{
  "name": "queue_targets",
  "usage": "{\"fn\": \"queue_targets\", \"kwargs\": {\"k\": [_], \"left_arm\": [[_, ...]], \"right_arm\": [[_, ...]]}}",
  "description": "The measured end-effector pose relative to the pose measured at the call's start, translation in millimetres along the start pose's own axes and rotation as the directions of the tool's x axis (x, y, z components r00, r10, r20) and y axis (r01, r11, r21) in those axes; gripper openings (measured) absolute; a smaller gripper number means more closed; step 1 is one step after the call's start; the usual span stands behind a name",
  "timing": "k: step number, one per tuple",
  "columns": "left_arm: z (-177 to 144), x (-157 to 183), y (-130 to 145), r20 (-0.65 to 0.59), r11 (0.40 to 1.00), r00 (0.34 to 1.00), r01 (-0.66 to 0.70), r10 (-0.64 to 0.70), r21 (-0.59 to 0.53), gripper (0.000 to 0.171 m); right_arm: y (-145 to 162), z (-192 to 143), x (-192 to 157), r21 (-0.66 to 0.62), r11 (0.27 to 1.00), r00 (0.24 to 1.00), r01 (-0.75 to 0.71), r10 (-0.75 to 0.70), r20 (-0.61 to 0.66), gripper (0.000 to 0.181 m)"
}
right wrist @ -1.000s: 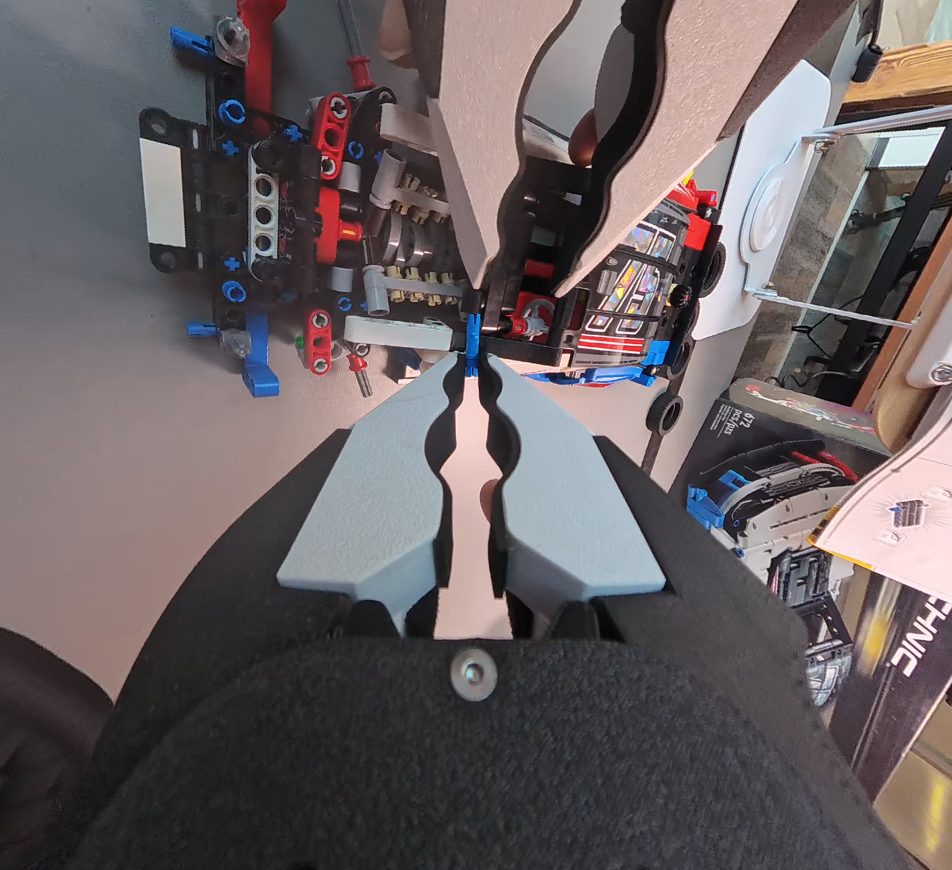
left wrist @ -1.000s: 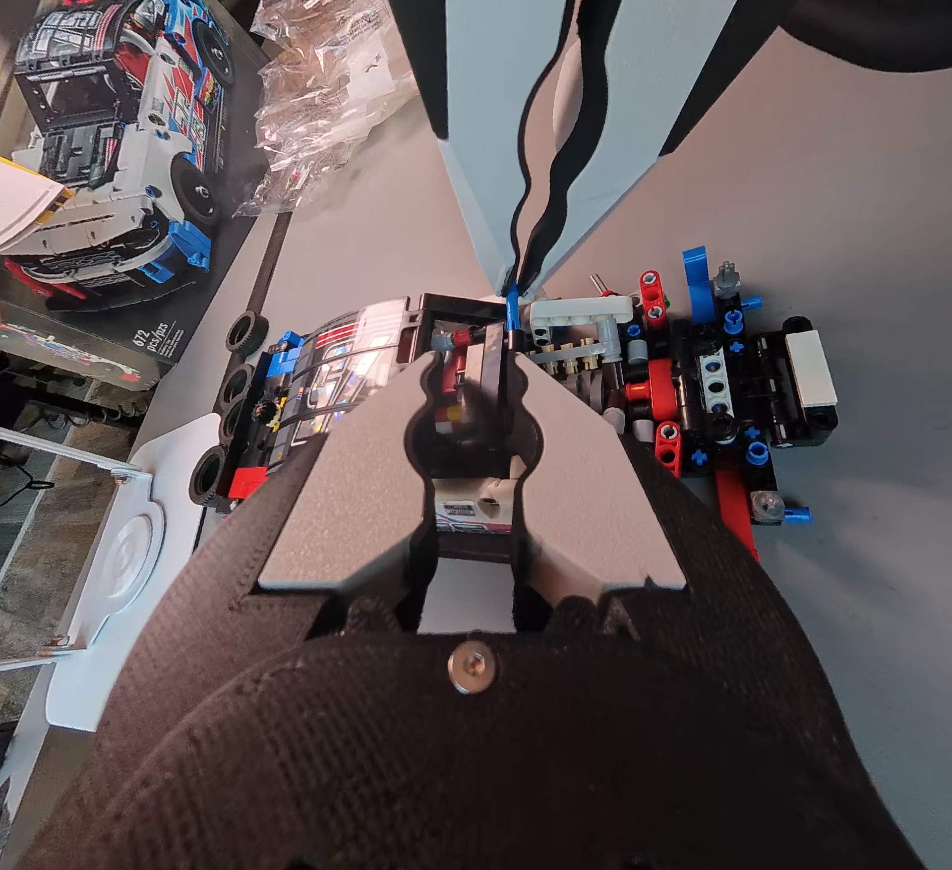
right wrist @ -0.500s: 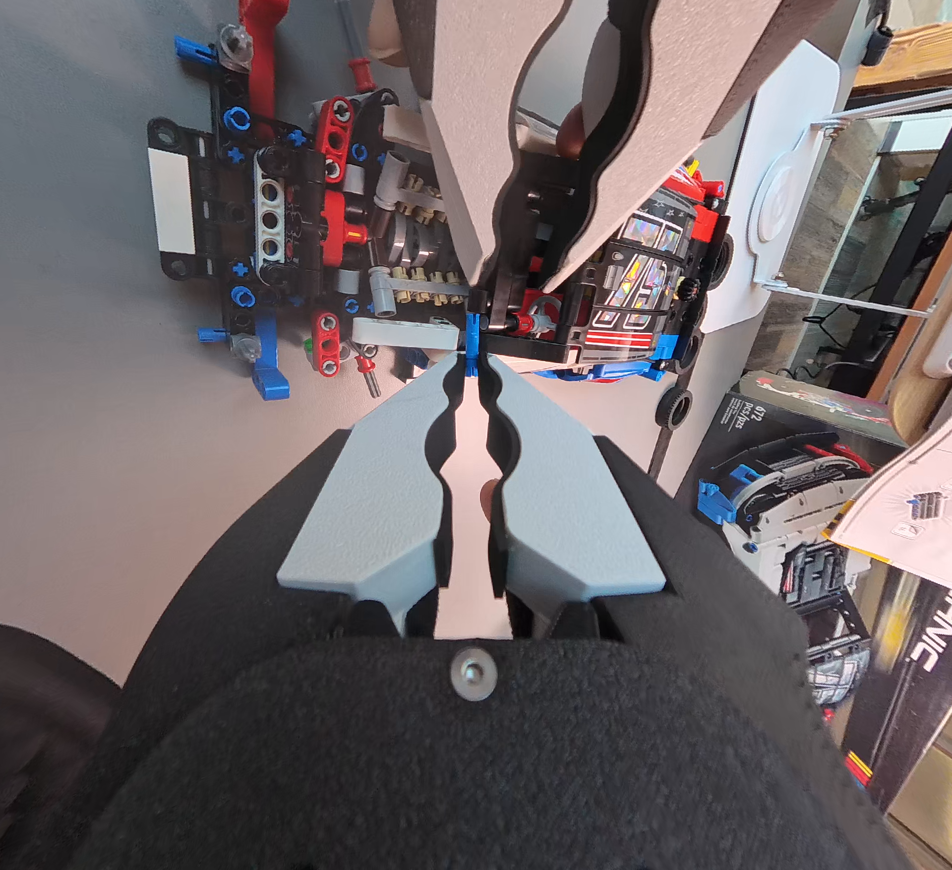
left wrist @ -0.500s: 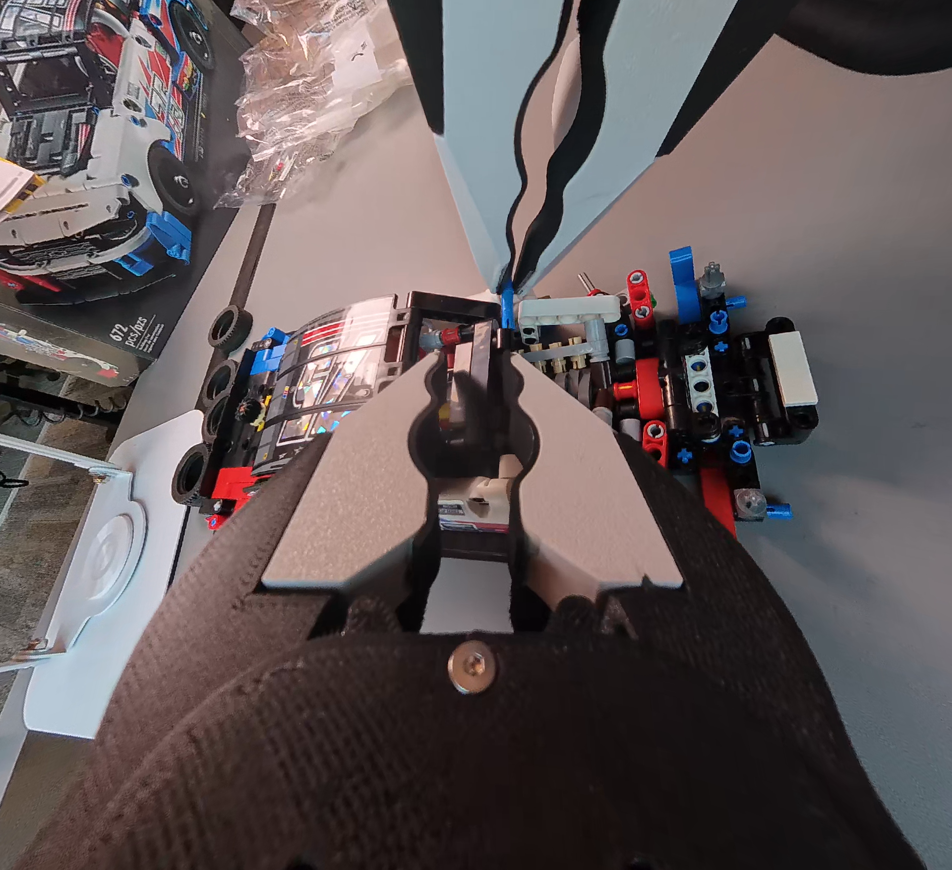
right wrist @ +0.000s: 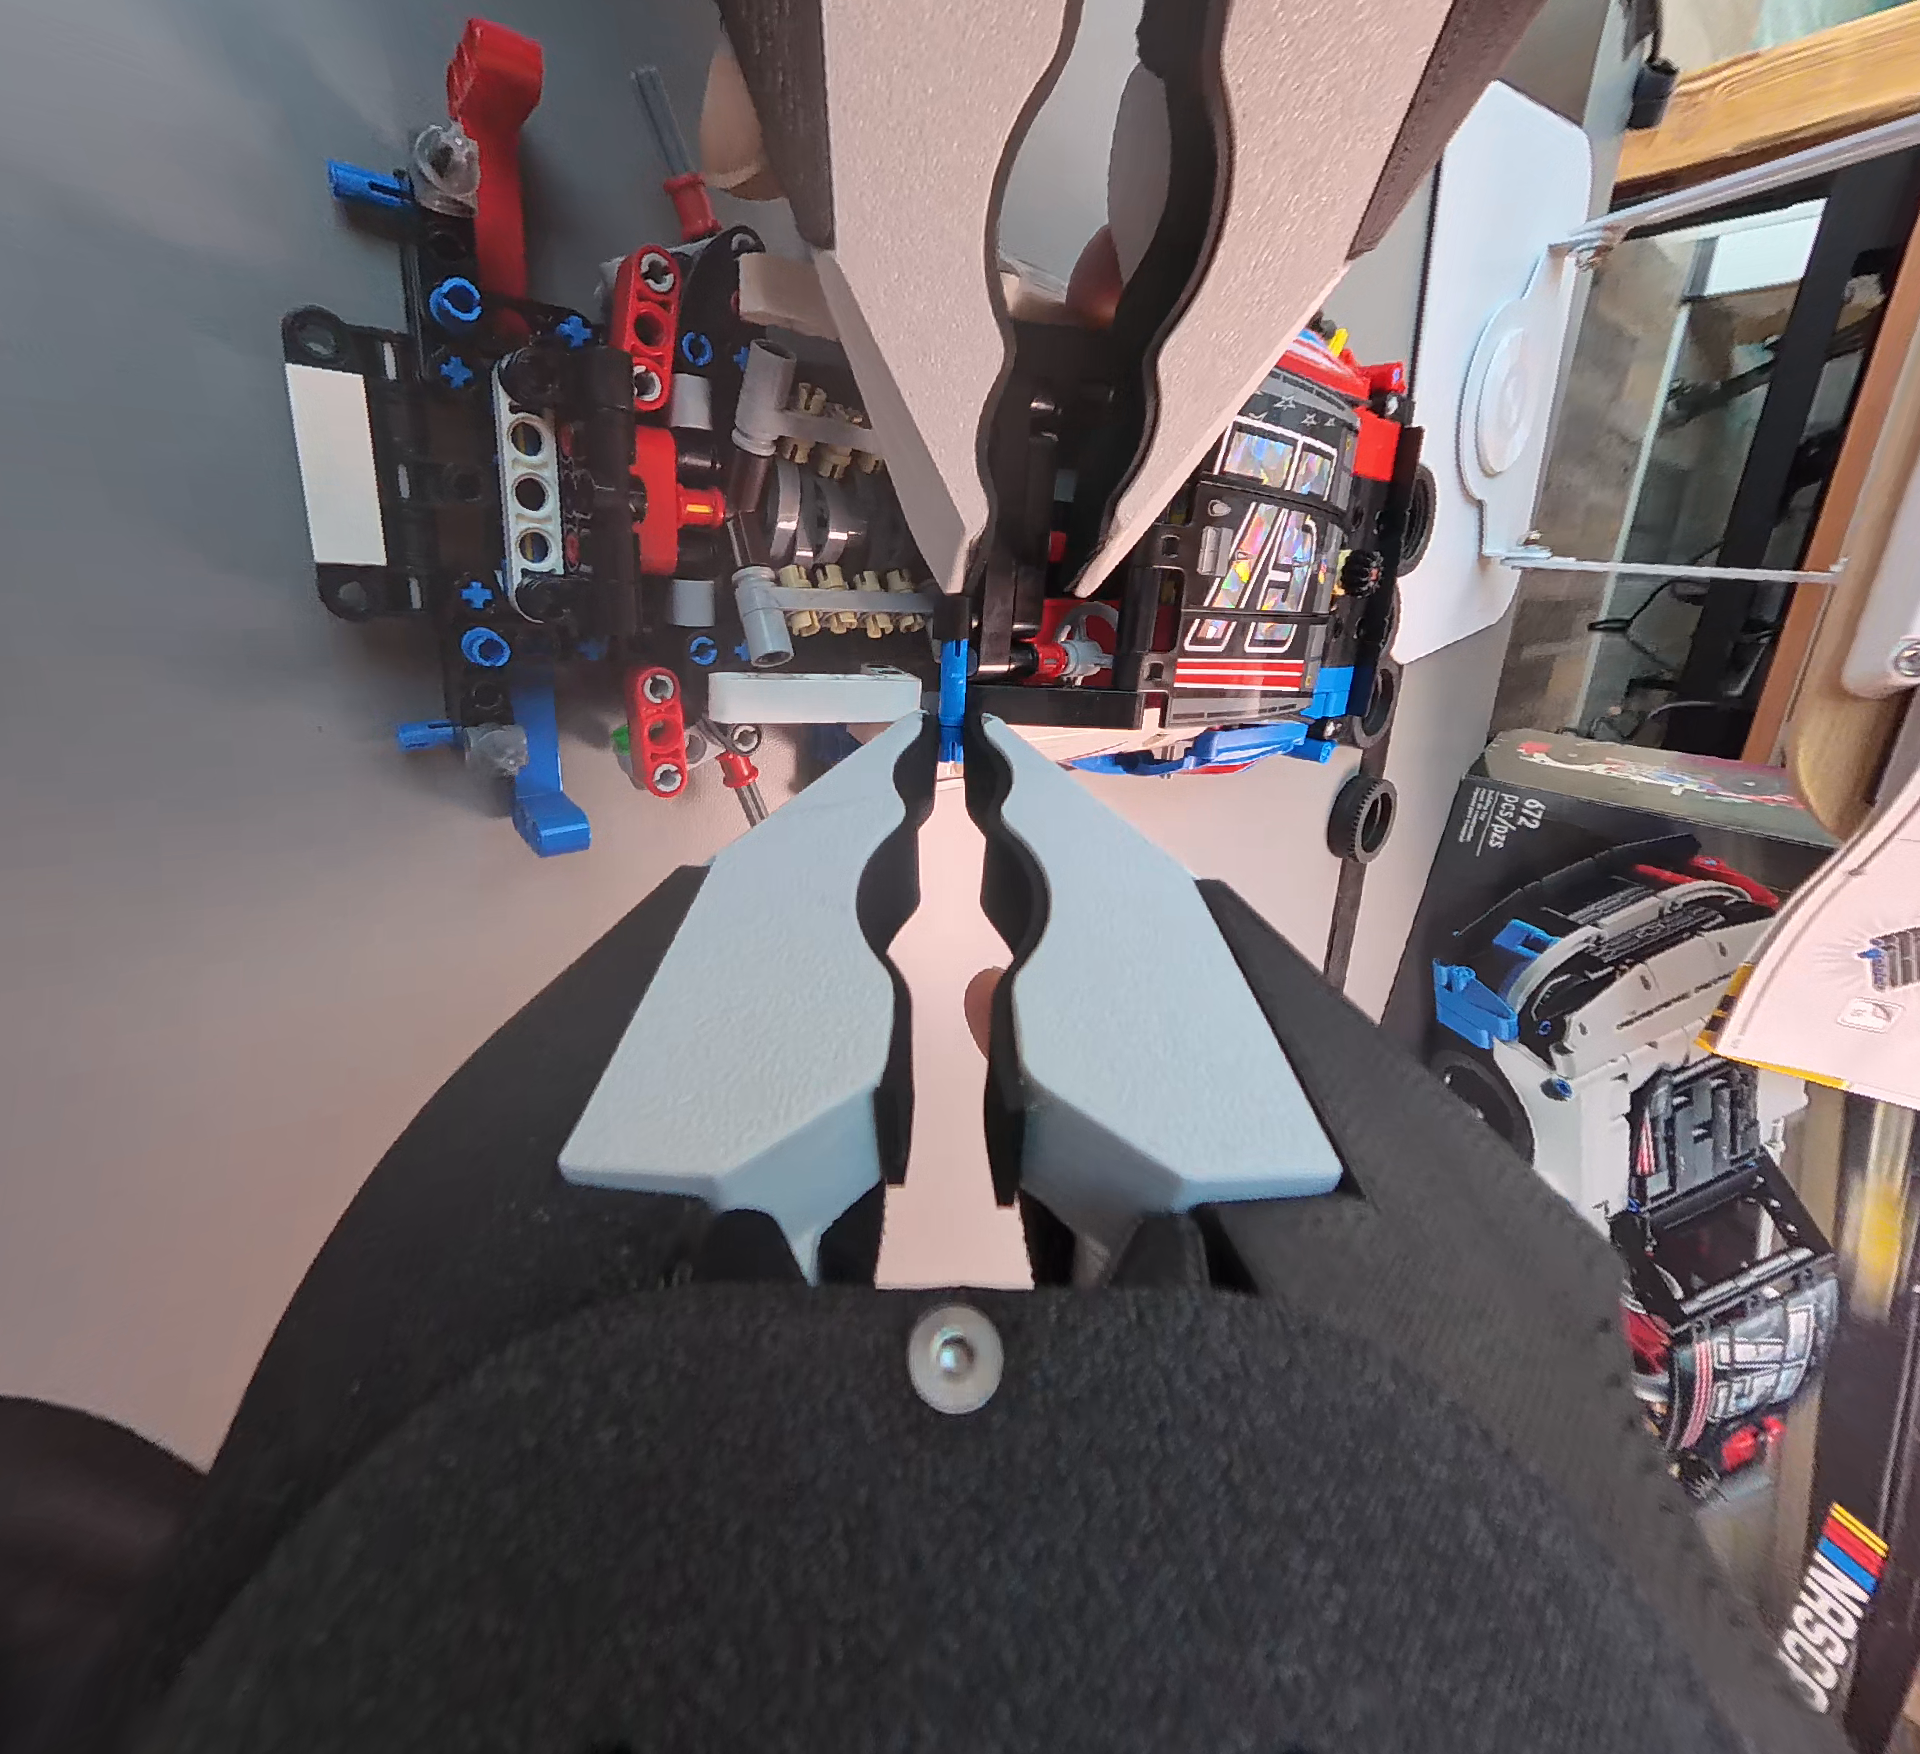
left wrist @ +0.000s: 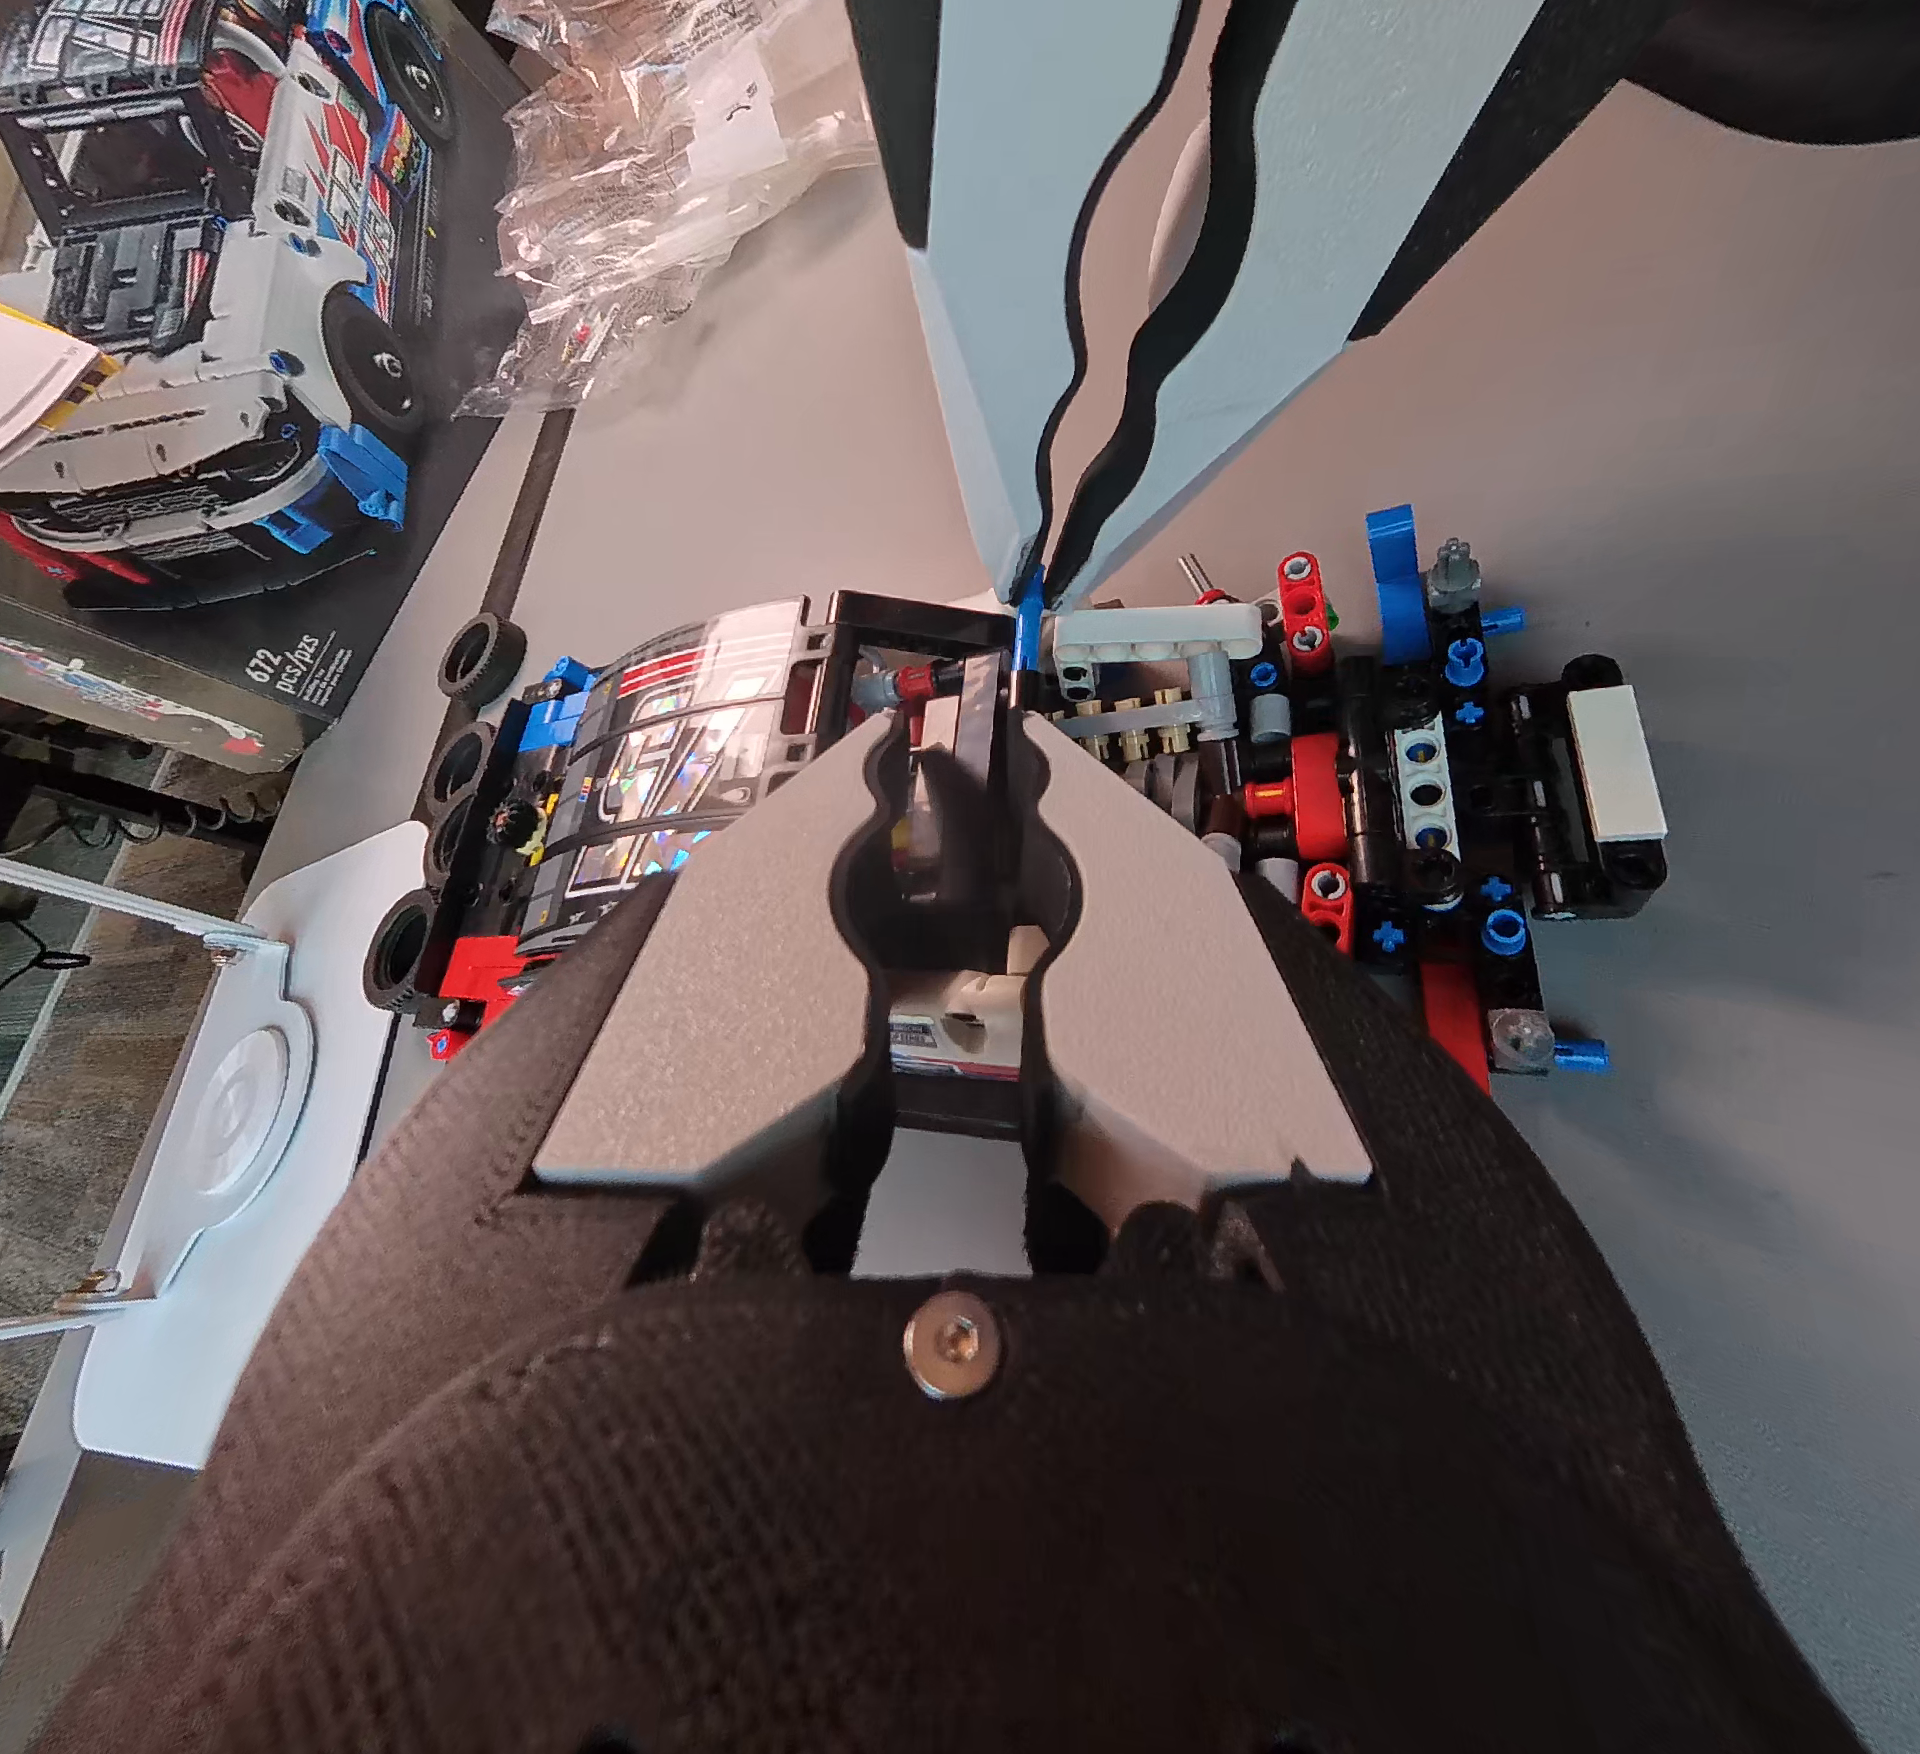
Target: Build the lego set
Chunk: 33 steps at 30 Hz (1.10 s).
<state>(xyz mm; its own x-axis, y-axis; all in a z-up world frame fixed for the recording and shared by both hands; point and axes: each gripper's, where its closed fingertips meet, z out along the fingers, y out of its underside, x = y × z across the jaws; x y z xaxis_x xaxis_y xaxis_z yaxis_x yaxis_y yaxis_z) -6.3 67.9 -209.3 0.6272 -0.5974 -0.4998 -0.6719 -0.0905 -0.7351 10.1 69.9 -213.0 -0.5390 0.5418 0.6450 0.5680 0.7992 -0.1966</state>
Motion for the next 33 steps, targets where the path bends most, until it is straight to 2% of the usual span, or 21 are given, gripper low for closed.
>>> {"fn": "queue_targets", "kwargs": {"k": [14, 25, 29, 30, 32, 33], "left_arm": [[0, 0, 0, 0.015, 1.000, 0.999, -0.030, 0.030, -0.001, 0.012], [1, 0, 0, 0.014, 1.000, 0.999, -0.030, 0.030, -0.006, 0.010], [1, 0, 0, 0.010, 0.999, 0.999, -0.032, 0.032, -0.010, 0.010], [2, 0, 0, 0.011, 0.999, 0.999, -0.033, 0.033, -0.011, 0.009], [5, 9, -19, -0.014, 0.997, 1.000, -0.013, 0.014, 0.073, 0.000], [8, 5, -16, 0.015, 0.998, 0.998, -0.066, 0.065, 0.024, 0.000]], "right_arm": [[-3, 1, 2, 0.201, 0.979, 0.994, 0.028, -0.005, -0.113, 0.001], [-4, 1, 3, 0.235, 0.968, 0.984, 0.084, -0.044, -0.172, 0.001], [-6, 0, 2, 0.252, 0.956, 0.974, 0.152, -0.101, -0.204, 0.001], [-8, -1, 0, 0.272, 0.946, 0.972, 0.177, -0.124, -0.201, 0.001], [-44, -11, -13, 0.440, 0.869, 0.968, 0.226, -0.148, -0.204, 0.000], [-42, -1, -19, 0.350, 0.884, 0.946, 0.308, -0.245, -0.214, 0.000]]}}
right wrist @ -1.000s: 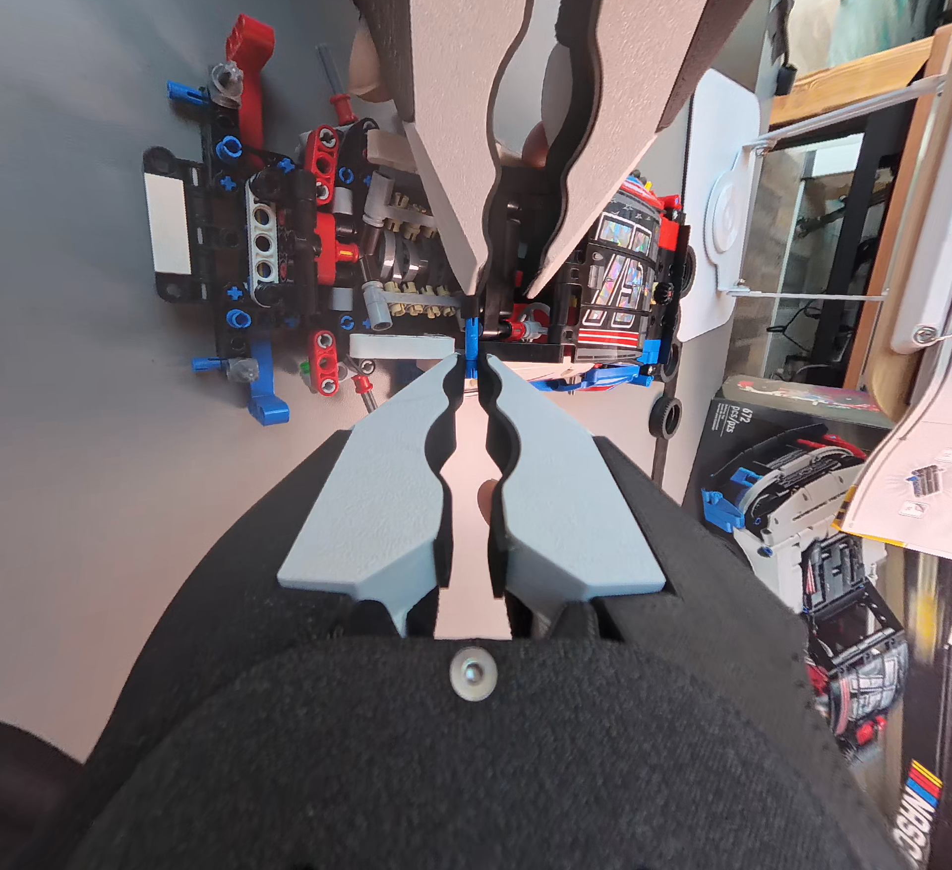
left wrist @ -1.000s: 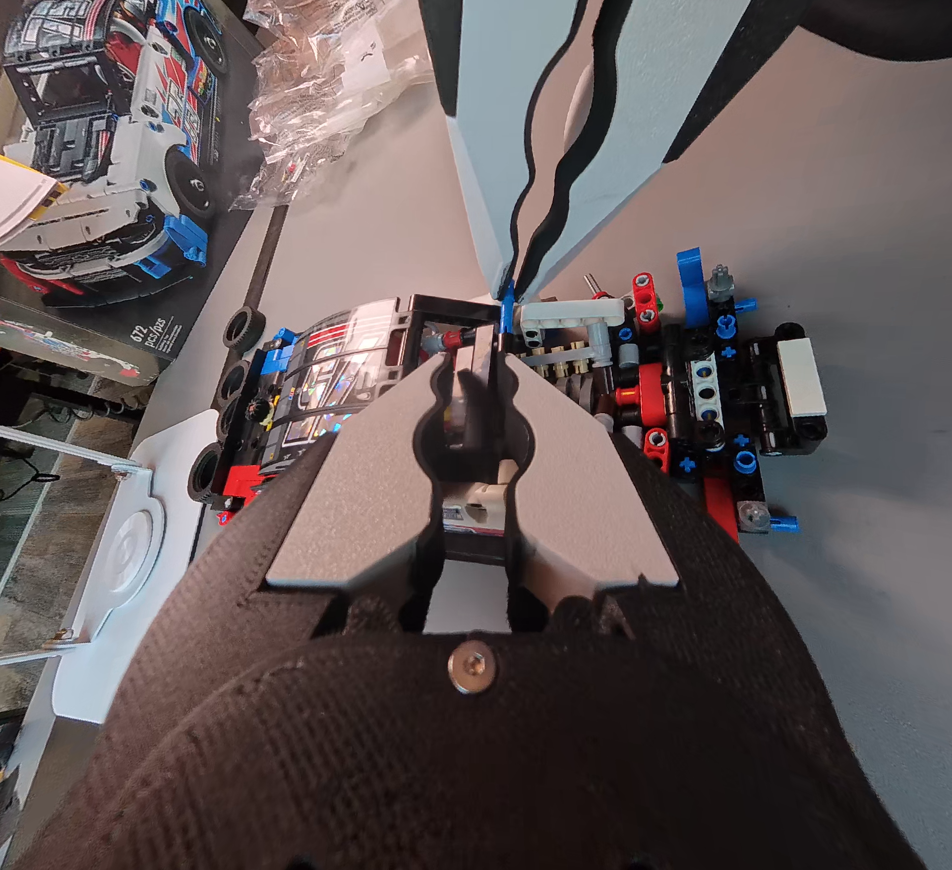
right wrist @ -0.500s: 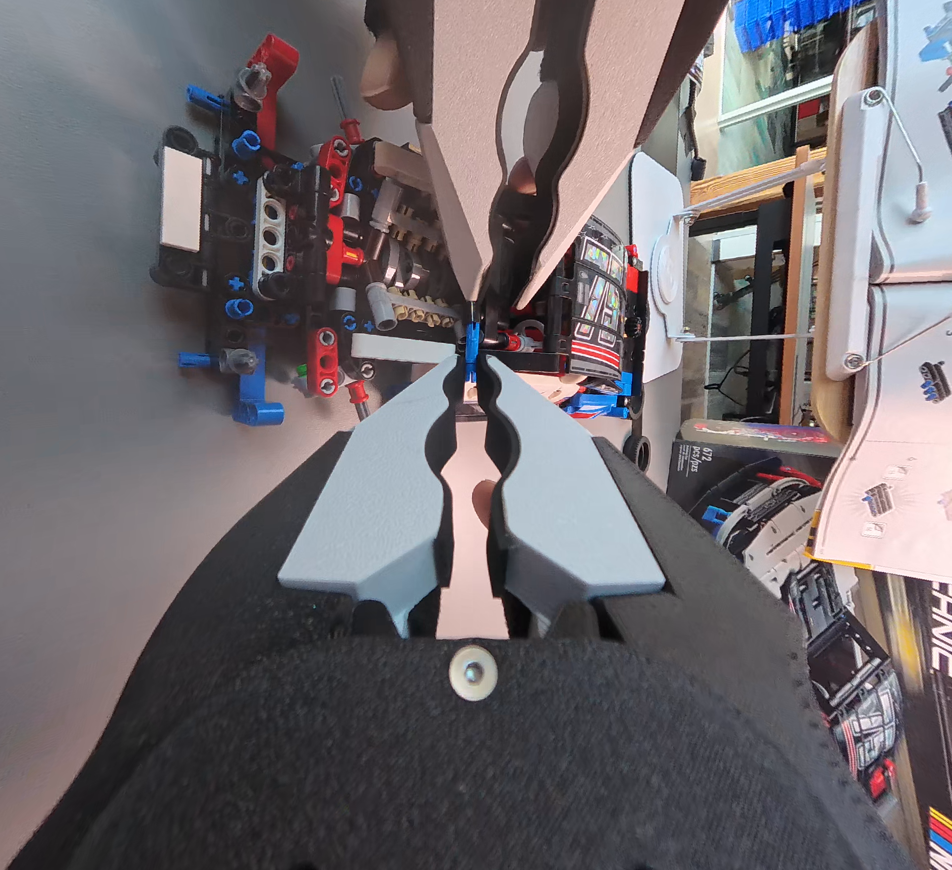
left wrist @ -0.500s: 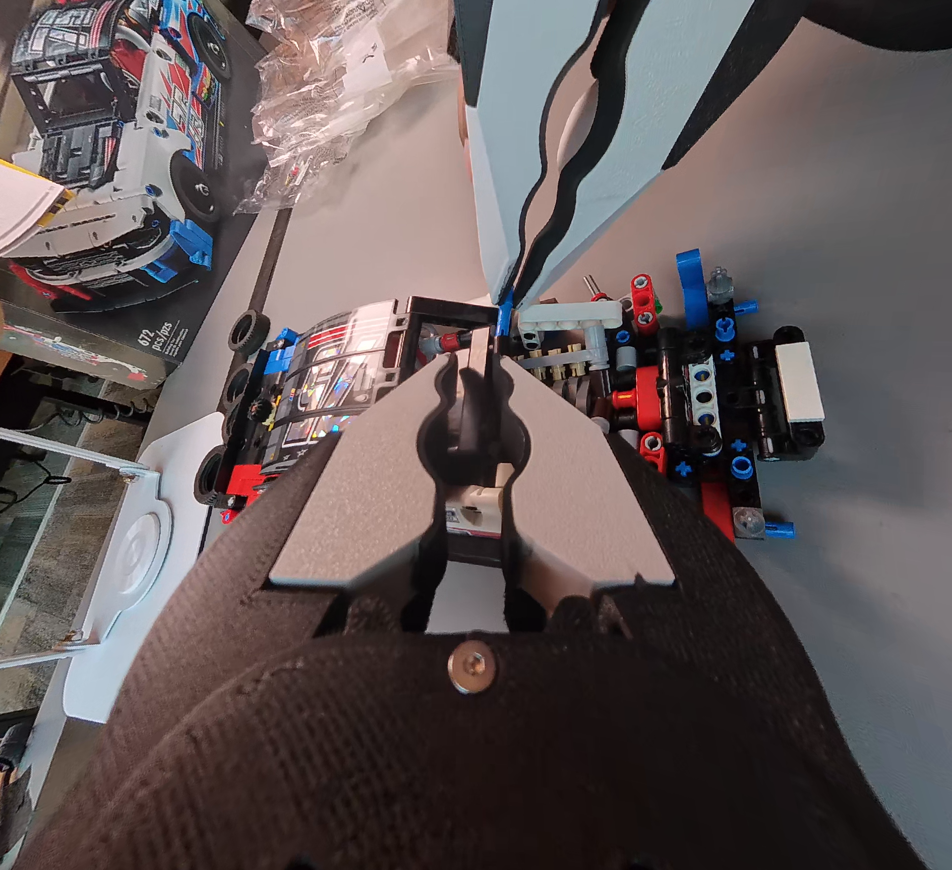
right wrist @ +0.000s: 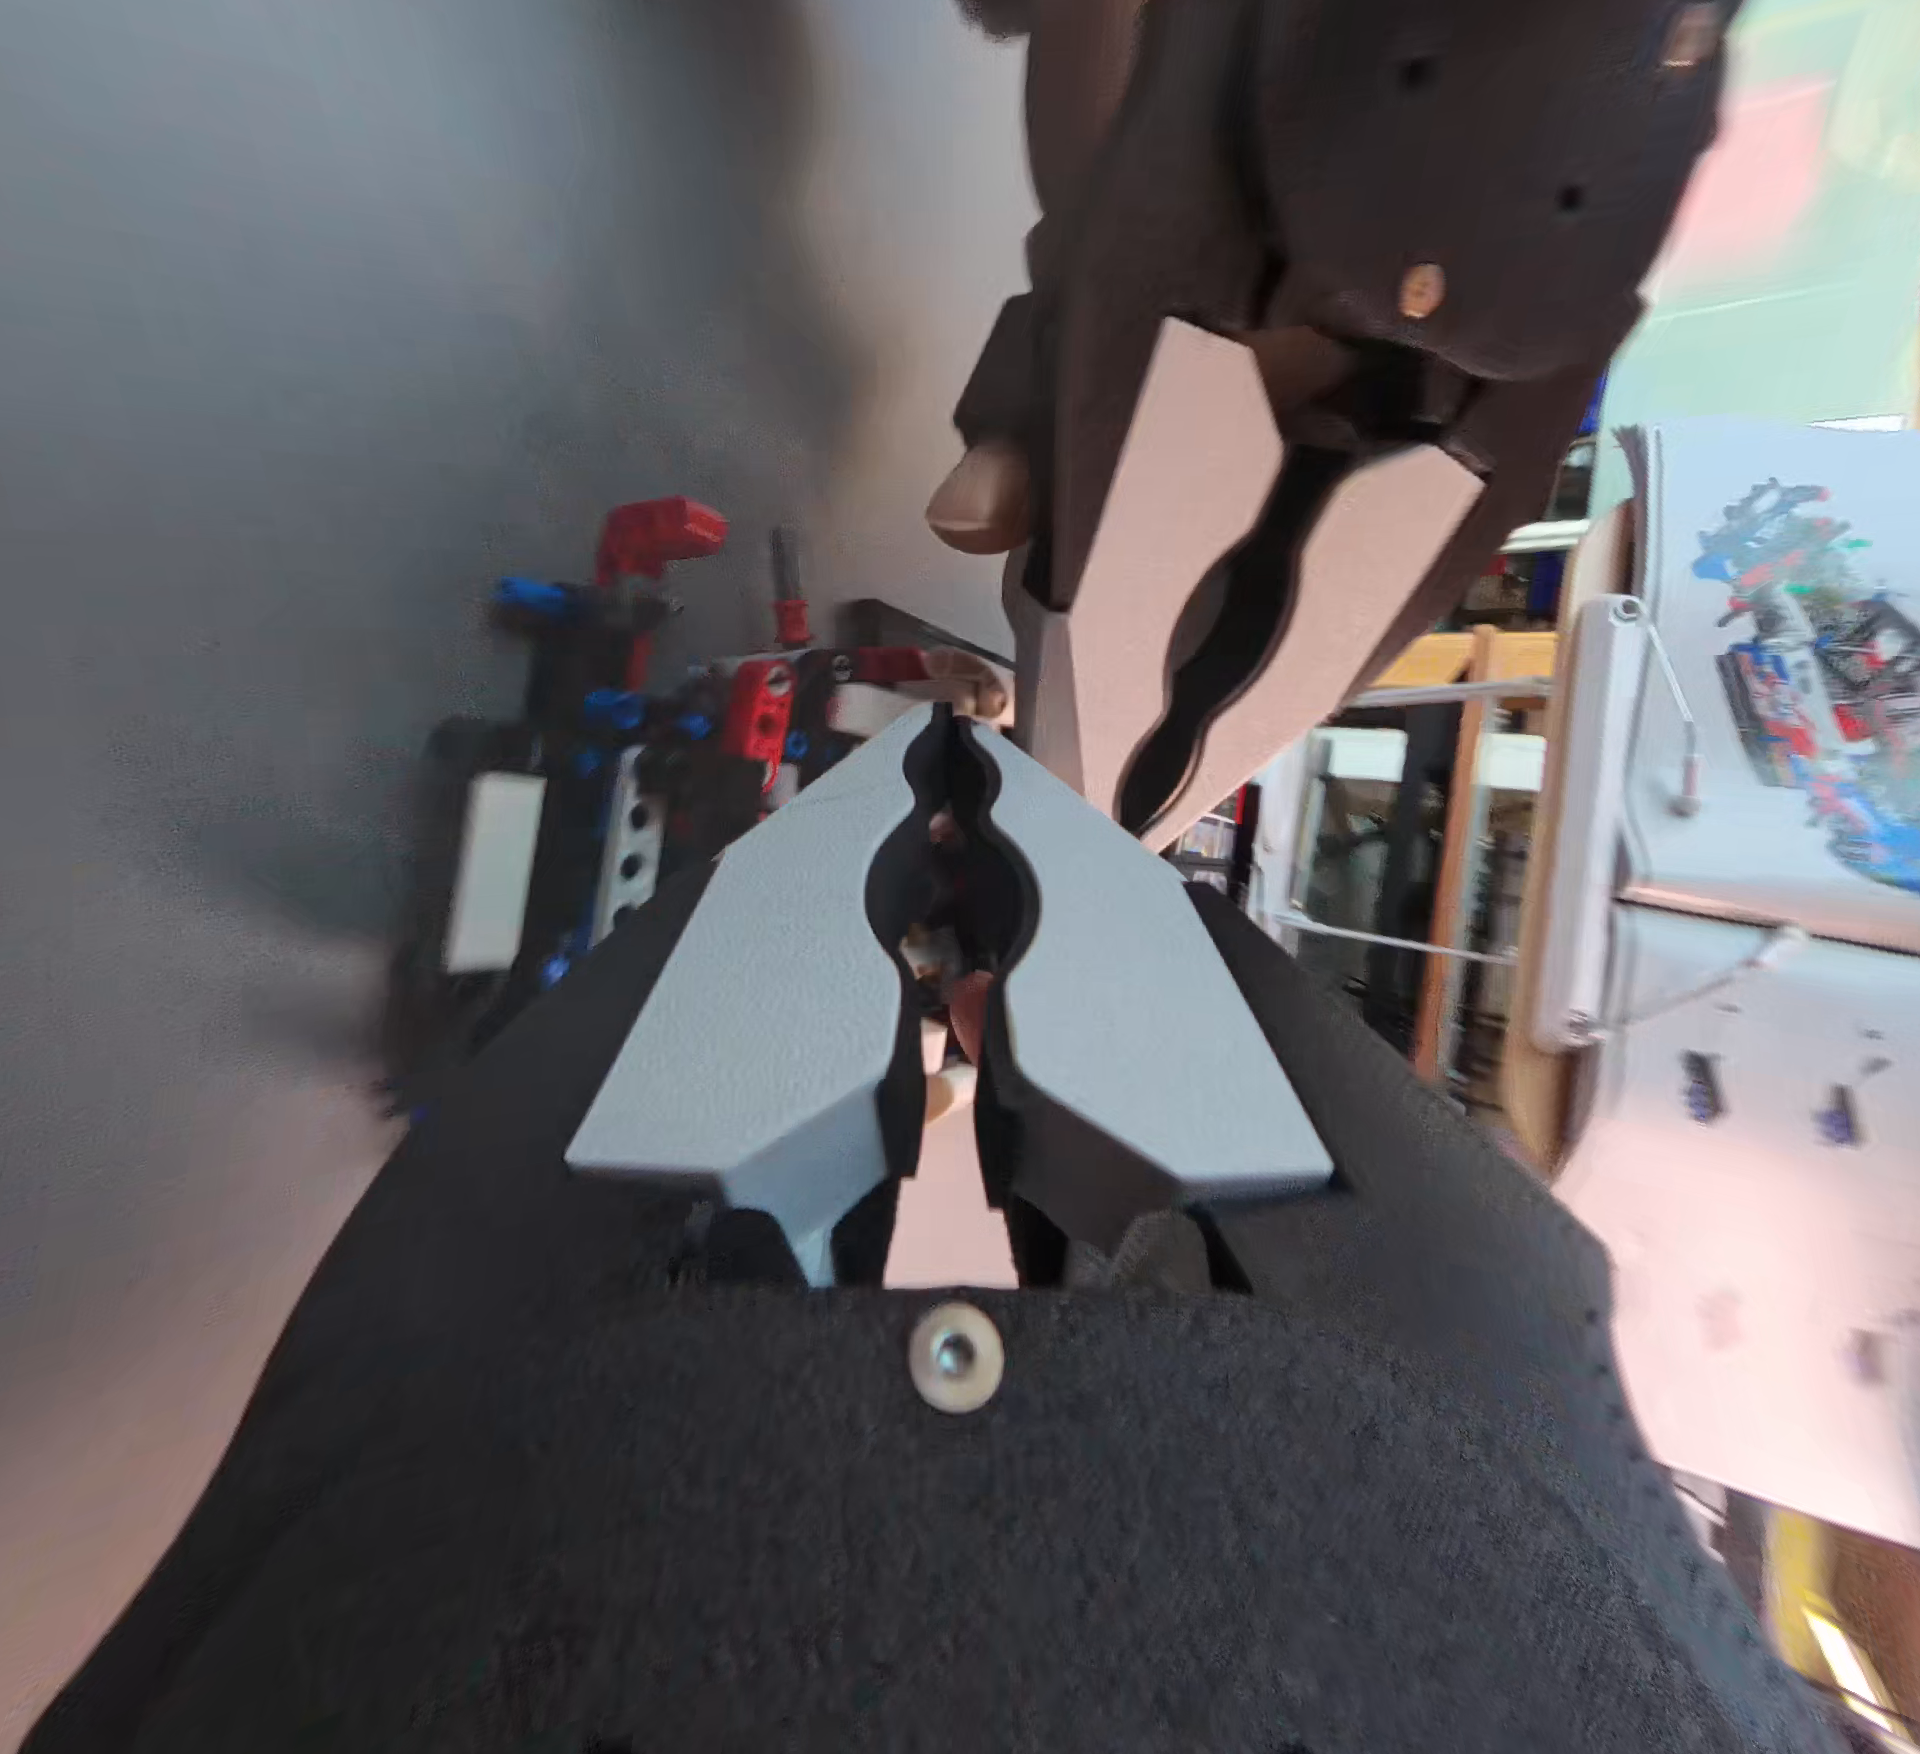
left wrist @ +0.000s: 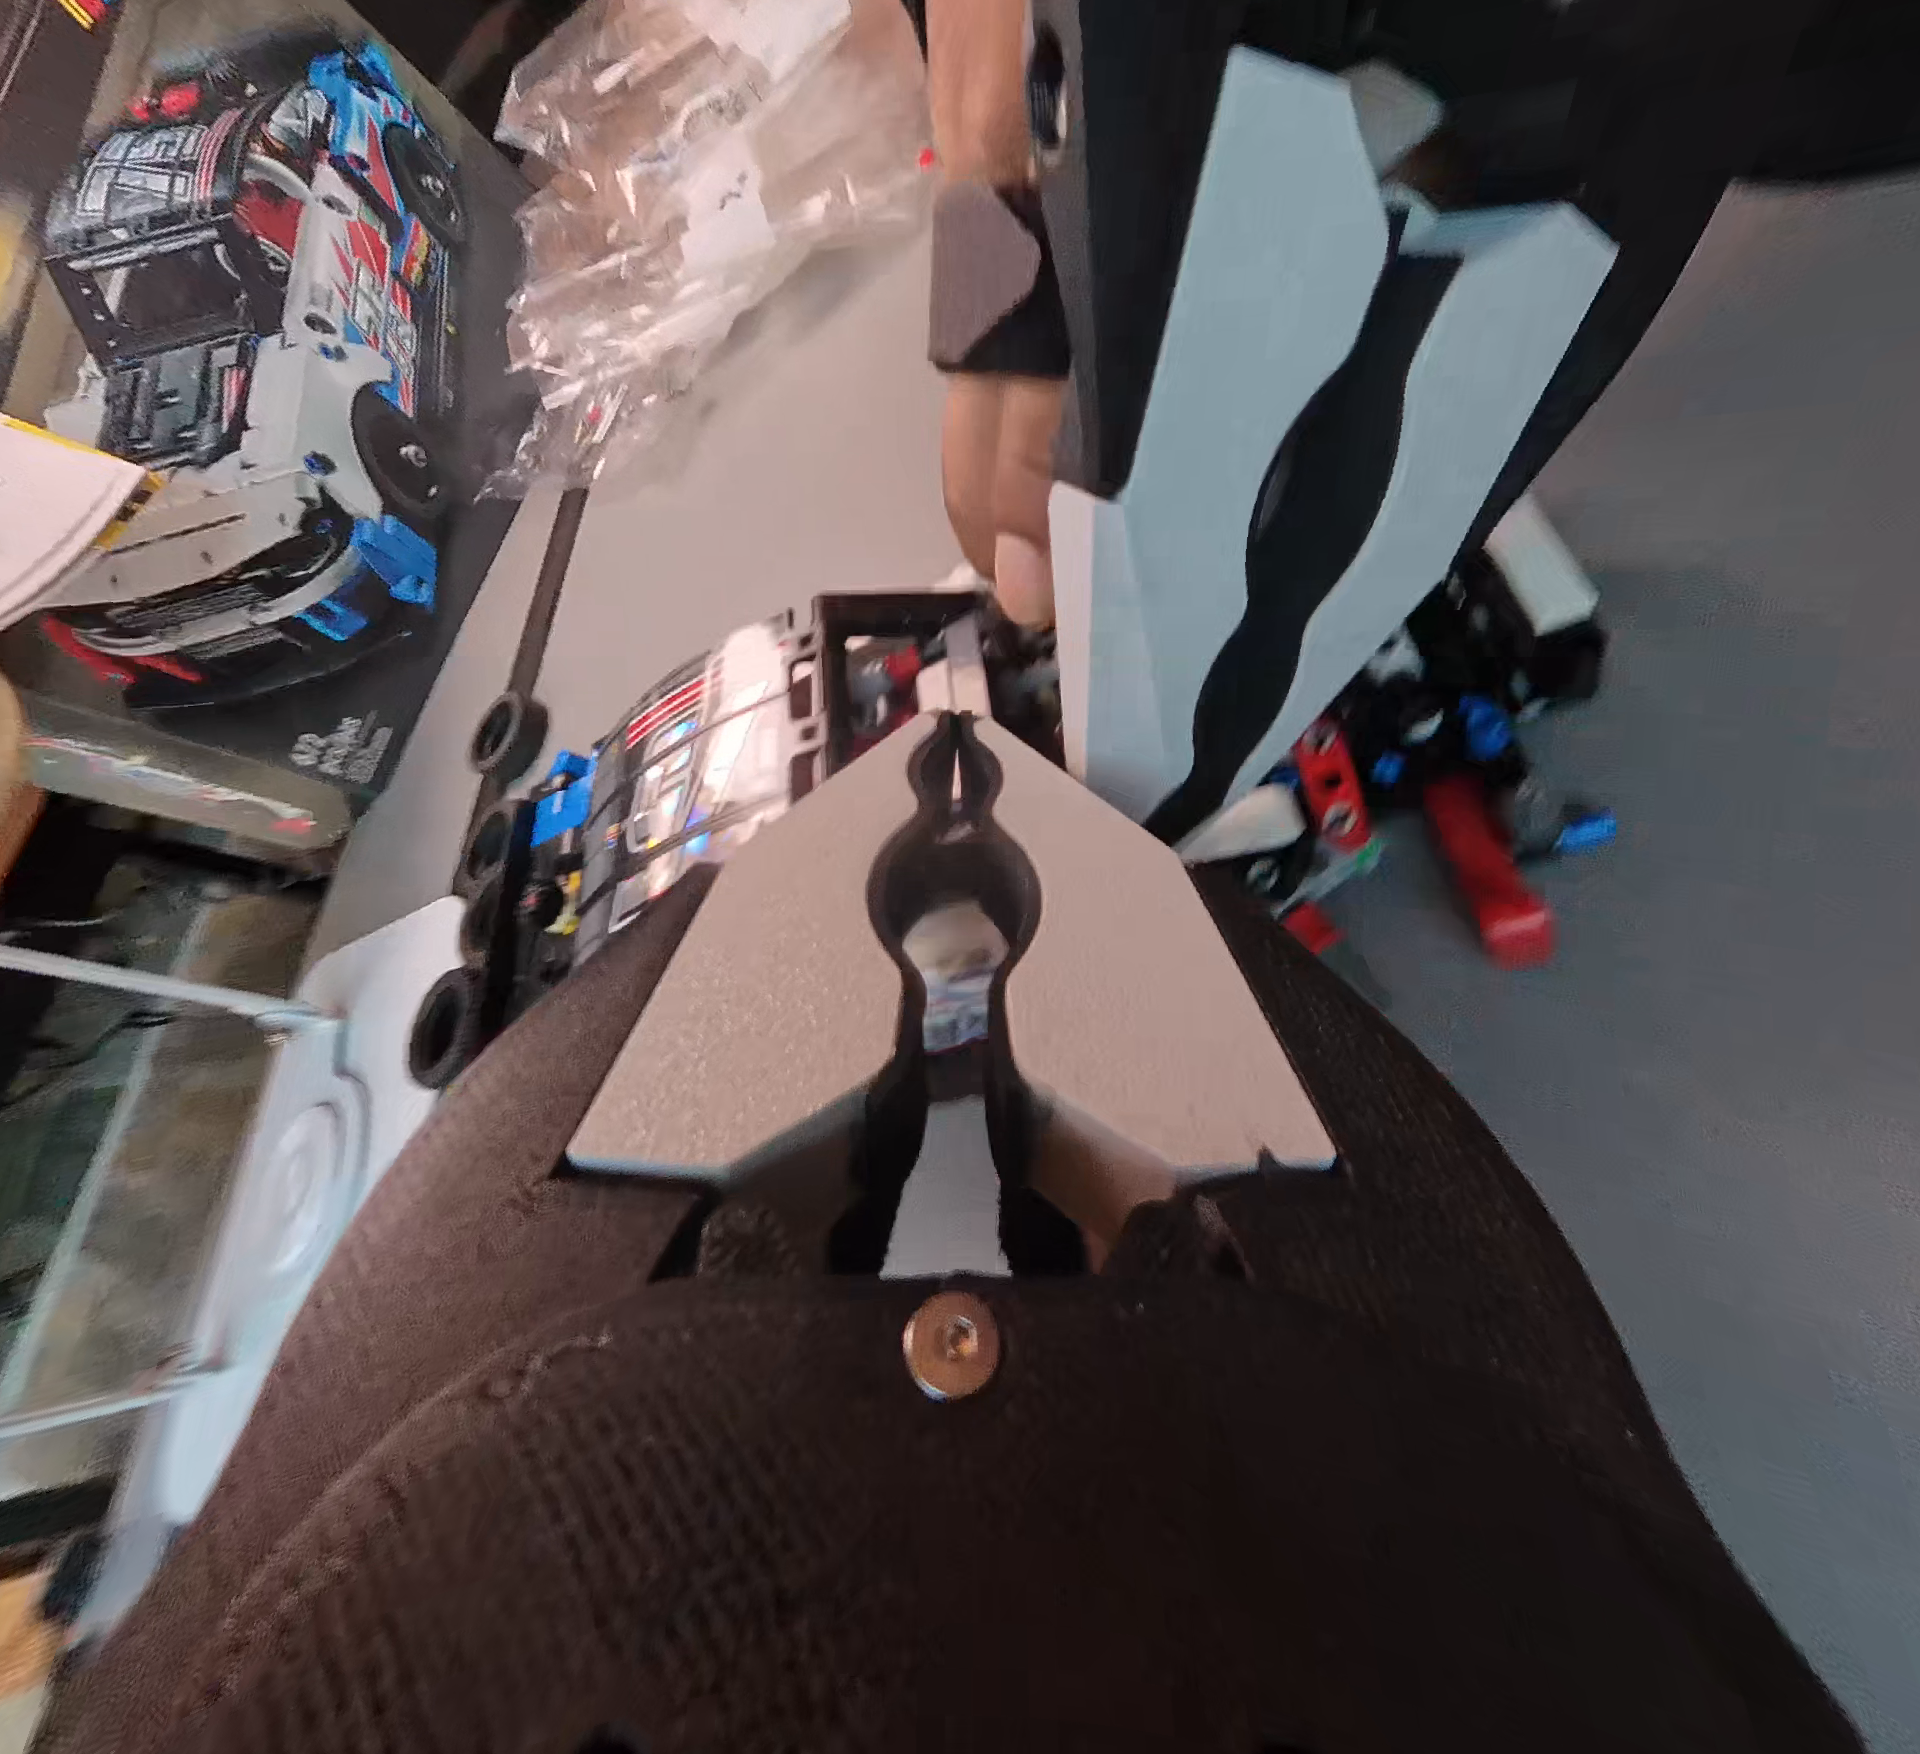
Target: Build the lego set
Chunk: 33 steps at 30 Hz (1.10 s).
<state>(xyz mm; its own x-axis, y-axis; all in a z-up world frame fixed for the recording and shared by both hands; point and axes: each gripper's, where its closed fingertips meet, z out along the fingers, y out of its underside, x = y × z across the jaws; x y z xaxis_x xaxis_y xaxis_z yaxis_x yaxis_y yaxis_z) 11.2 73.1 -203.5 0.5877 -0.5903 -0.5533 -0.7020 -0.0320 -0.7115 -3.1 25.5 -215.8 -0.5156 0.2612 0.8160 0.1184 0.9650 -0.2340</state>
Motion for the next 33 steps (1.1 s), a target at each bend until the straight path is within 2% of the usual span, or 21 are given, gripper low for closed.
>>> {"fn": "queue_targets", "kwargs": {"k": [1, 3, 5, 8, 11, 16, 19, 23, 27, 29, 33], "left_arm": [[0, -7, 7, 0.031, 0.998, 0.999, -0.027, 0.029, -0.058, 0.000], [-7, -11, 7, 0.011, 0.998, 0.998, 0.066, -0.066, -0.025, 0.000], [-10, -11, 9, 0.007, 0.997, 0.997, 0.075, -0.075, -0.001, 0.000], [-9, -11, 5, -0.016, 0.994, 0.994, 0.108, -0.108, 0.015, 0.005], [-17, -11, -1, -0.050, 0.987, 0.987, 0.157, -0.155, 0.041, 0.008], [-40, 11, 1, -0.239, 0.965, 0.937, 0.261, -0.256, -0.011, 0.010], [-46, 42, 3, -0.336, 0.934, 0.874, 0.352, -0.351, -0.062, 0.011], [-44, 82, 1, -0.381, 0.899, 0.818, 0.426, -0.432, -0.103, 0.014], [-30, 95, 11, -0.315, 0.932, 0.878, 0.320, -0.360, -0.171, 0.017], [-23, 96, 12, -0.292, 0.942, 0.899, 0.282, -0.325, -0.181, 0.009], [-18, 93, 13, -0.294, 0.942, 0.900, 0.276, -0.323, -0.189, 0.009]], "right_arm": [[7, 1, 3, -0.030, 0.999, 0.999, 0.038, -0.039, -0.030, 0.000], [26, -19, 13, -0.036, 0.992, 0.993, -0.118, 0.118, -0.003, 0.000], [30, -43, 22, -0.013, 0.991, 0.991, -0.133, 0.132, -0.026, 0.000], [43, -59, 26, -0.016, 0.955, 0.953, -0.297, 0.295, -0.072, 0.000], [47, -68, 26, 0.041, 0.882, 0.878, -0.469, 0.471, -0.086, 0.000], [26, -71, 5, 0.087, 0.729, 0.734, -0.679, 0.673, 0.088, 0.013], [9, -69, -16, 0.050, 0.702, 0.696, -0.710, 0.691, 0.193, 0.017], [2, -65, -41, -0.019, 0.731, 0.706, -0.682, 0.665, 0.243, 0.018], [2, -58, -52, -0.053, 0.743, 0.716, -0.667, 0.659, 0.230, 0.018], [6, -55, -54, -0.072, 0.763, 0.739, -0.642, 0.641, 0.207, 0.015], [8, -54, -53, -0.070, 0.755, 0.734, -0.652, 0.651, 0.191, 0.008]]}}
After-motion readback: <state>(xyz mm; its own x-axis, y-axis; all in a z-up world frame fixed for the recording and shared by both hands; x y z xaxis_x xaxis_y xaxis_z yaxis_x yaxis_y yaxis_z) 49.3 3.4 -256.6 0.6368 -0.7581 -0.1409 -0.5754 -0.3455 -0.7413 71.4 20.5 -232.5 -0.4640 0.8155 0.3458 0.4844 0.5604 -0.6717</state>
